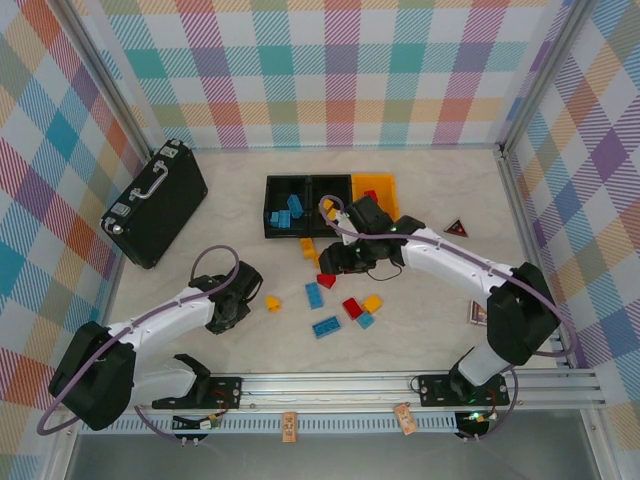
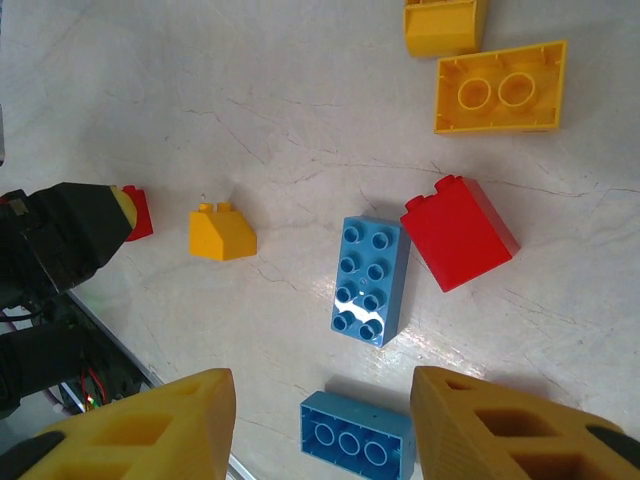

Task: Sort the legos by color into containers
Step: Pick up the lego from the bottom-left of the table, then place the lego in the container.

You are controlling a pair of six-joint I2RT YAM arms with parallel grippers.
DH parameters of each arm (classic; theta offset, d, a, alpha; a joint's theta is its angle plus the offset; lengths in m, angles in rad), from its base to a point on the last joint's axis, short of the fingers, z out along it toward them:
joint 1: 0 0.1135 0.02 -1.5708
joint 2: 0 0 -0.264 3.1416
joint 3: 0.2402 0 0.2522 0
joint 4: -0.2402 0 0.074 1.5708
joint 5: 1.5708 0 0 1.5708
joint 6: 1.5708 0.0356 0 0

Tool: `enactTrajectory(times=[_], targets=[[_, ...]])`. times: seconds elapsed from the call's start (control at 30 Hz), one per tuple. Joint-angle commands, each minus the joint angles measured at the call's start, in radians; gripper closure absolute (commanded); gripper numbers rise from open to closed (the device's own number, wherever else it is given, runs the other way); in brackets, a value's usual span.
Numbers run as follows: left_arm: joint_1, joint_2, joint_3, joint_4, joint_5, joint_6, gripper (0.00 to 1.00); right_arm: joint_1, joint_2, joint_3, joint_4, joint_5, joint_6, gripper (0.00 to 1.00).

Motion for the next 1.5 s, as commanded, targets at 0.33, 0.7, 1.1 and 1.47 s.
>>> enactTrajectory(times=[0.33, 0.7, 1.1, 1.47], targets=[[-0.014, 0.045, 0.219, -0.009, 0.05, 0.16, 0.73, -0.057, -0.1, -0.069, 0.03, 0.005, 0.051, 0.5], [-0.133, 0.385, 0.652, 0.043, 0.103, 0.303, 0.73, -0.249, -0.224, -0.163, 0.019, 0.002, 0.099, 0.5], [-0.204, 0.735, 1.093, 0.063, 0.208, 0.395, 0.73, -0.396, -0.312, -0.247, 0.025, 0.016, 0.142, 0.49], [-0.212, 1.049, 1.548, -0.031, 0.268, 0.481, 0.73, -0.437, -0.354, -0.298, 0.017, 0.032, 0.154, 0.49]])
